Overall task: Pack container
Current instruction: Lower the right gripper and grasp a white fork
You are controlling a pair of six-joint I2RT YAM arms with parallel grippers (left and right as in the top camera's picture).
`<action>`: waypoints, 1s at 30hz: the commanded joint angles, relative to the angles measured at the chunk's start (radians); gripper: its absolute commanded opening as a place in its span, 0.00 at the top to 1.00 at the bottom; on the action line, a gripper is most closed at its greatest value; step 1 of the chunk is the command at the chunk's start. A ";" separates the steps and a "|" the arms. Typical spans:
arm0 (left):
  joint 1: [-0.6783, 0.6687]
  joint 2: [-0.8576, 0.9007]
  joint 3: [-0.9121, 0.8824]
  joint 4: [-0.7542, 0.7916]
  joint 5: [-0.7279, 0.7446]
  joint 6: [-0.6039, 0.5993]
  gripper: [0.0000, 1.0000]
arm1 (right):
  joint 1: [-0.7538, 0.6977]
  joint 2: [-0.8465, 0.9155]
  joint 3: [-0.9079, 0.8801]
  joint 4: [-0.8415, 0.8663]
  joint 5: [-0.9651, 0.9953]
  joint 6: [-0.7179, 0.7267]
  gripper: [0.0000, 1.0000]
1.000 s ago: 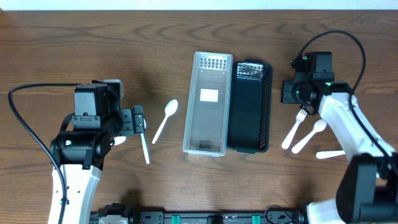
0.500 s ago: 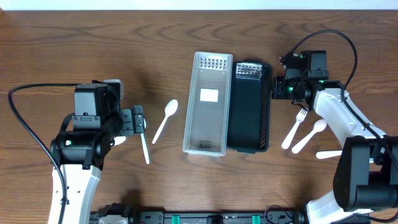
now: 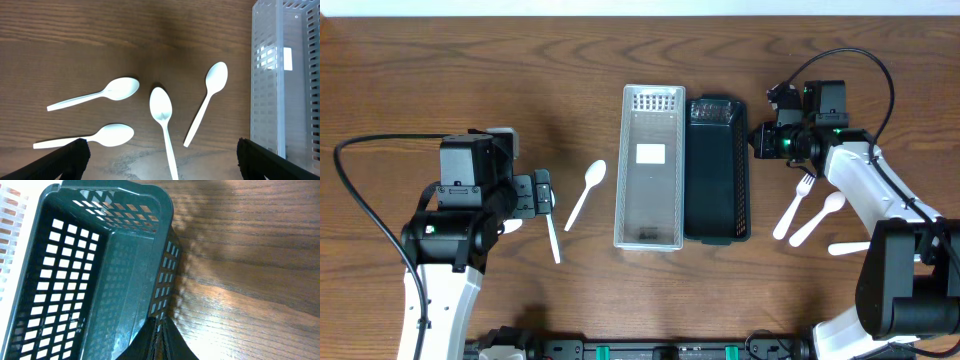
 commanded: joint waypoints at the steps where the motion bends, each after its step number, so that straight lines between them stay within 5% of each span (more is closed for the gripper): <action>1: 0.000 0.002 0.018 -0.003 0.003 -0.013 0.04 | -0.005 0.006 0.019 0.006 -0.027 -0.018 0.92; 6: 0.000 0.002 0.018 0.005 0.003 -0.013 0.03 | -0.007 0.006 0.019 -0.002 0.037 0.004 0.71; 10: 0.000 0.002 0.018 0.005 0.003 -0.013 0.03 | -0.023 -0.002 0.020 -0.056 0.199 0.099 0.42; 14: 0.000 0.002 0.018 0.005 0.003 -0.013 0.03 | -0.063 -0.039 0.036 -0.149 0.303 0.179 0.29; 23: 0.000 0.002 0.018 0.004 0.003 -0.013 0.02 | -0.098 -0.098 0.059 -0.441 0.435 0.294 0.20; 30: 0.000 0.002 0.018 0.003 0.003 -0.013 0.03 | -0.096 -0.086 0.012 -0.443 0.469 0.367 0.23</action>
